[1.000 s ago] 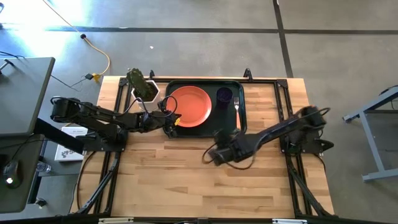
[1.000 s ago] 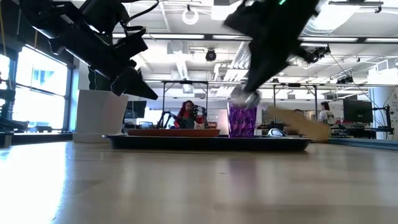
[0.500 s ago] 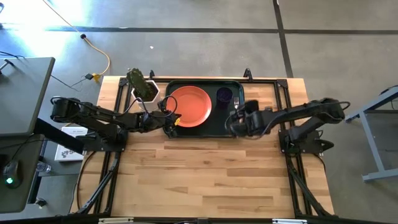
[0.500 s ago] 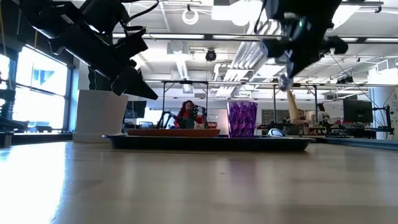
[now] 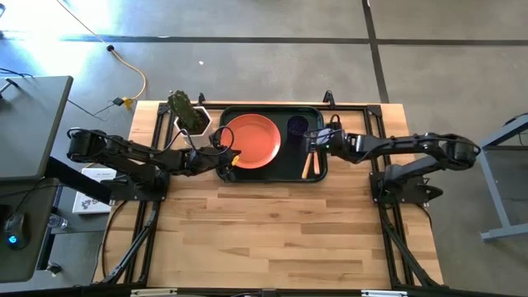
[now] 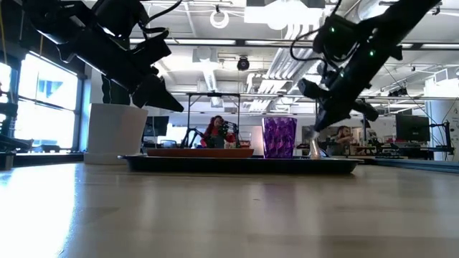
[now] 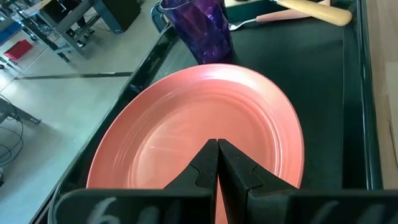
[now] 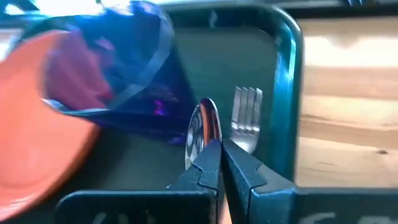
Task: Pick and place plate/cup/fork/spoon on tray
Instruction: Put the orange spoon to the right of the violet cup on the dark green tray, then return to Home Position
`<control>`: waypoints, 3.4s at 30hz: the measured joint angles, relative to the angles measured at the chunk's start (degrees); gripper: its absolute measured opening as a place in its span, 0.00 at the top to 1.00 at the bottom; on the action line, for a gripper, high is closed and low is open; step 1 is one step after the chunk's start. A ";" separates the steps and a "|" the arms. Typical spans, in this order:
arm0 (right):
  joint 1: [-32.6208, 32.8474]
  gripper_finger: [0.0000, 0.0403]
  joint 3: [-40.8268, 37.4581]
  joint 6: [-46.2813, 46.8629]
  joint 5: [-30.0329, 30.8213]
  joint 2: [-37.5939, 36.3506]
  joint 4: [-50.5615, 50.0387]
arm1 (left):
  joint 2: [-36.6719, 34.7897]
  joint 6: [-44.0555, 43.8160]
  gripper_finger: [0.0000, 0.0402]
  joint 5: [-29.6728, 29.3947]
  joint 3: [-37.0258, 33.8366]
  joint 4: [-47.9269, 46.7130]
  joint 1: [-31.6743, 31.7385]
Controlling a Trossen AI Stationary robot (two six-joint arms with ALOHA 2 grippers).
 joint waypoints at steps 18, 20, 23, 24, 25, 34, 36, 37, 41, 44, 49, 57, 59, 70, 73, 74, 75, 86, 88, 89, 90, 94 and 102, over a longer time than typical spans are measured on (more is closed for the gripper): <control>-5.38 1.00 -2.05 -3.19 -10.04 6.94 8.03 | -0.02 -1.28 1.00 0.09 0.00 2.15 0.00; -5.17 1.00 -2.05 -3.57 -9.96 8.50 9.52 | -0.02 -1.38 1.00 0.09 0.00 2.02 0.02; -5.57 1.00 -2.01 -5.03 -11.76 10.51 12.52 | -0.02 -1.38 1.00 0.09 0.00 2.19 0.02; -5.93 1.00 -2.03 -5.63 -12.51 11.02 13.03 | -0.02 -1.38 1.00 0.09 0.00 2.23 0.02; -6.30 1.00 -2.03 -6.20 -13.44 11.59 13.85 | -0.02 -1.30 1.00 0.09 0.00 2.21 0.02; -7.21 1.00 -2.01 -6.45 -14.49 12.28 14.20 | -0.02 -1.07 1.00 0.02 0.00 2.14 0.02; -7.14 0.98 -2.01 -6.45 -14.50 12.27 14.09 | -0.02 -1.05 1.00 -0.02 0.00 2.12 0.02; -7.14 0.96 -2.01 -6.44 -14.49 12.27 14.06 | -0.02 -1.05 1.00 -0.04 0.00 2.14 0.01; -7.12 0.86 -2.01 -6.41 -14.48 12.27 13.97 | -0.02 -1.81 1.00 -0.04 0.00 2.06 0.02; -7.12 0.75 -2.01 -6.41 -14.46 12.27 13.97 | -0.02 -2.73 1.00 -0.07 0.00 1.81 0.02; -5.29 0.63 -2.01 -7.79 -14.47 10.10 13.03 | -0.02 -4.33 1.00 0.67 -0.01 1.77 0.02; 4.20 0.61 -2.01 -15.55 -7.35 -3.58 8.22 | -0.20 -5.53 1.00 15.37 0.00 8.36 0.02; 6.49 0.61 -2.01 -19.43 -5.95 -8.14 7.25 | -1.63 -5.40 1.00 16.50 -0.02 8.63 0.02; 8.44 0.77 -2.01 -51.96 -33.74 -28.32 16.62 | -20.22 -2.06 1.00 34.93 -0.02 10.42 3.08; 8.41 0.86 -2.01 -56.55 -37.97 -28.69 20.85 | -24.42 -2.43 1.00 42.54 -0.10 11.07 4.34; 8.40 0.89 -2.01 -57.28 -38.43 -28.62 21.16 | -25.61 -2.09 1.00 43.04 -0.61 11.69 4.59; 8.38 0.92 -2.01 -57.46 -38.48 -28.52 21.19 | -26.57 -1.32 1.00 43.06 -1.35 12.69 4.96; 3.98 1.00 -2.32 -57.35 -42.20 -39.30 11.10 | -39.10 -0.98 1.00 42.94 -8.83 16.79 13.36; 4.01 1.00 -3.76 -56.59 -42.22 -41.59 11.48 | -40.26 -1.27 1.00 42.97 -10.02 16.93 14.34; 4.01 1.00 -4.62 -56.01 -42.19 -42.69 11.44 | -40.53 -1.37 1.00 42.98 -10.63 17.12 14.78; 4.01 1.00 -5.47 -55.50 -42.13 -43.75 11.45 | -40.68 -1.38 1.00 42.99 -11.33 17.65 15.20; 4.01 1.00 -9.60 -54.13 -41.09 -48.84 13.02 | -40.72 -1.44 1.00 43.04 -14.12 20.27 17.34; 3.98 1.00 -18.33 -53.53 -40.66 -58.96 16.47 | -42.71 -8.90 1.00 43.15 -17.26 20.04 22.07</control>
